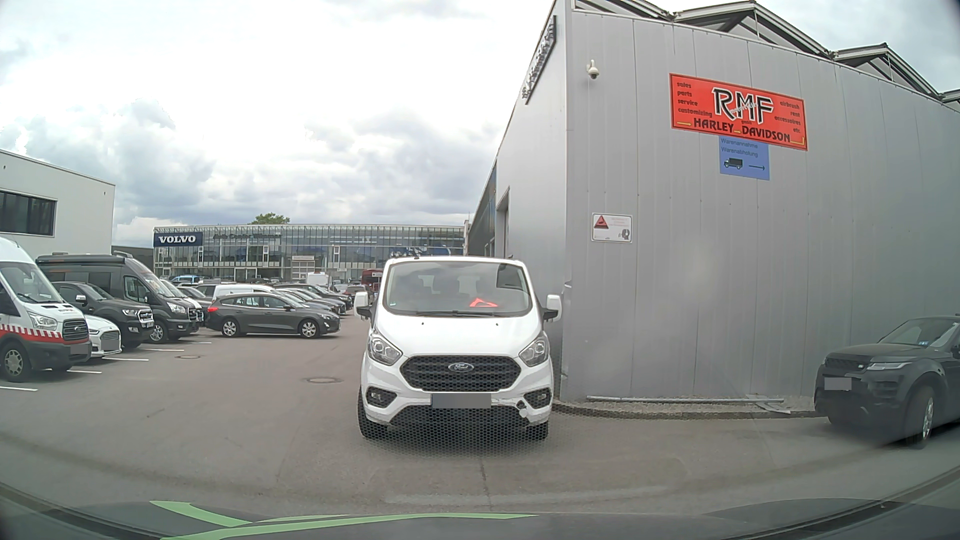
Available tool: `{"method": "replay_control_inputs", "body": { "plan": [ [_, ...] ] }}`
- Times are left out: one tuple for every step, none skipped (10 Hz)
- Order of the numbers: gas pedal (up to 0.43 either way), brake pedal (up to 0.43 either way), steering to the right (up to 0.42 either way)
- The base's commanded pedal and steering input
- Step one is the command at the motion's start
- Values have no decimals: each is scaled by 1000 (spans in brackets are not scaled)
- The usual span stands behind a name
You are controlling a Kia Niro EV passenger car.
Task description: Follow the waypoints while adhering to traffic rules and regulations
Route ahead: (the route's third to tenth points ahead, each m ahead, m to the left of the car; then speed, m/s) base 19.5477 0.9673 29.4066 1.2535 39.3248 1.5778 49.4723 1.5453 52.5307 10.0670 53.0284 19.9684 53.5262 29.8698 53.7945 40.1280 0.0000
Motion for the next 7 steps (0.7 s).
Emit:
{"method": "replay_control_inputs", "body": {
  "plan": [
    [0, 439, 6],
    [0, 439, 6],
    [0, 439, 6],
    [0, 439, 6],
    [0, 439, 6],
    [0, 439, 5],
    [0, 439, 5]
  ]
}}
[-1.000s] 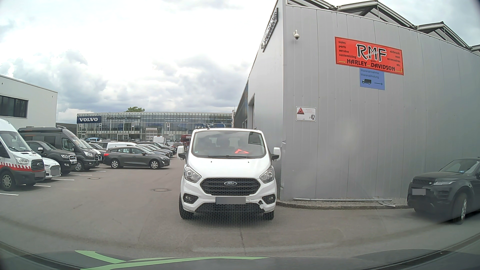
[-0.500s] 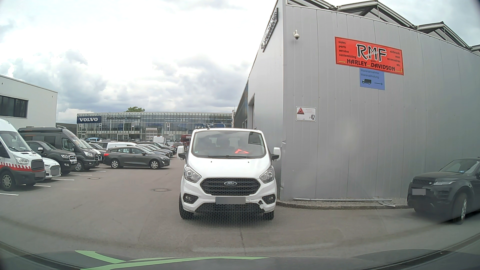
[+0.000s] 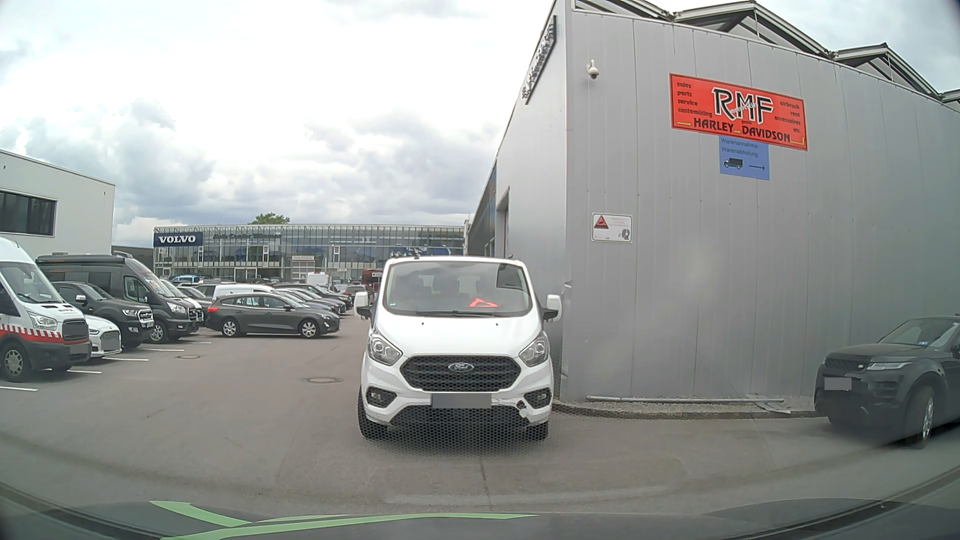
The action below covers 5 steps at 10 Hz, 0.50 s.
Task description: Follow the waypoints while adhering to traffic rules and regulations
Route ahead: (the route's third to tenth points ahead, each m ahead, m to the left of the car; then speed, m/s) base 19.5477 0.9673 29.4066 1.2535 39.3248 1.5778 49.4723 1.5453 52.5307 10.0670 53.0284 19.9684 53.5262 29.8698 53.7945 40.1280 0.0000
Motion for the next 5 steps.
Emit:
{"method": "replay_control_inputs", "body": {
  "plan": [
    [0, 439, 6],
    [0, 439, 6],
    [0, 439, 6],
    [0, 439, 6],
    [0, 439, 6]
  ]
}}
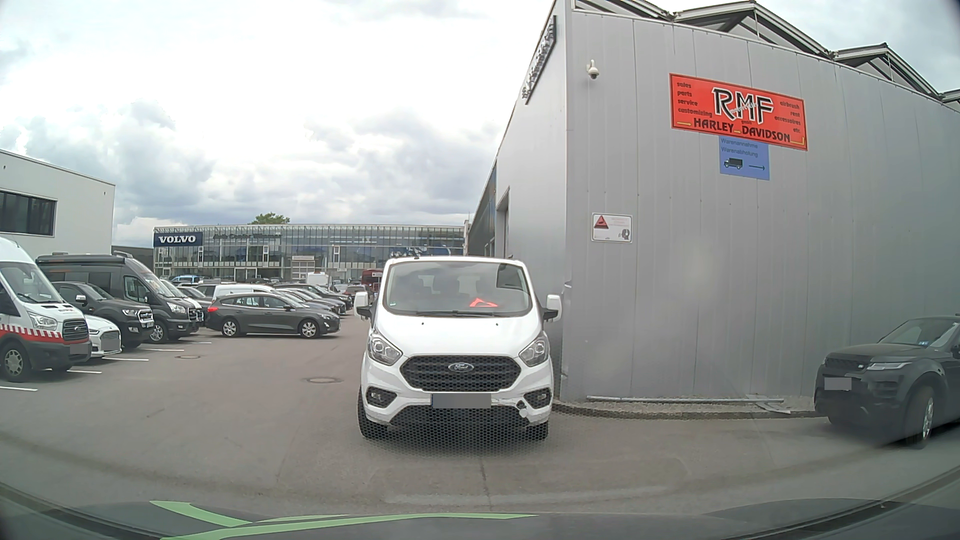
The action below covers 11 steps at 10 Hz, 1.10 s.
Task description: Follow the waypoints while adhering to traffic rules and regulations
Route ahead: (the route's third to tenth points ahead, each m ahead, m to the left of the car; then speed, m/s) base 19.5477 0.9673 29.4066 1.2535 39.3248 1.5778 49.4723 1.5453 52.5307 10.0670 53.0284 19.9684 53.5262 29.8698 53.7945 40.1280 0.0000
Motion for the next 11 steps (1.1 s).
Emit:
{"method": "replay_control_inputs", "body": {
  "plan": [
    [0, 439, 6],
    [0, 439, 6],
    [0, 439, 6],
    [0, 439, 6],
    [0, 439, 6],
    [0, 439, 6],
    [0, 439, 5],
    [0, 439, 5],
    [0, 445, 5],
    [0, 445, 6],
    [0, 445, 5]
  ]
}}
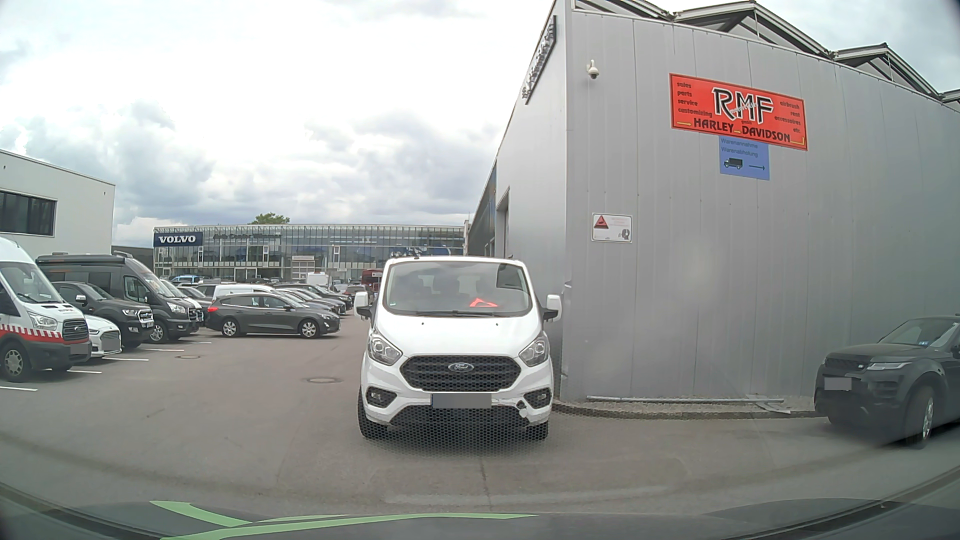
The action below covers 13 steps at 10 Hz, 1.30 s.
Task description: Follow the waypoints while adhering to traffic rules and regulations
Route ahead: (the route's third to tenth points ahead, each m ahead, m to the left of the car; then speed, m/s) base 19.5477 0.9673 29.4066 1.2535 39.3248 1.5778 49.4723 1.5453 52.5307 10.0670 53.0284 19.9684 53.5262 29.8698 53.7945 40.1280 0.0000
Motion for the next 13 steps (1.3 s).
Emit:
{"method": "replay_control_inputs", "body": {
  "plan": [
    [0, 445, 6],
    [0, 445, 6],
    [0, 445, 6],
    [0, 445, 5],
    [0, 445, 5],
    [0, 445, 6],
    [0, 445, 6],
    [0, 445, 6],
    [0, 445, 6],
    [0, 445, 5],
    [0, 445, 6],
    [0, 445, 6],
    [0, 445, 6]
  ]
}}
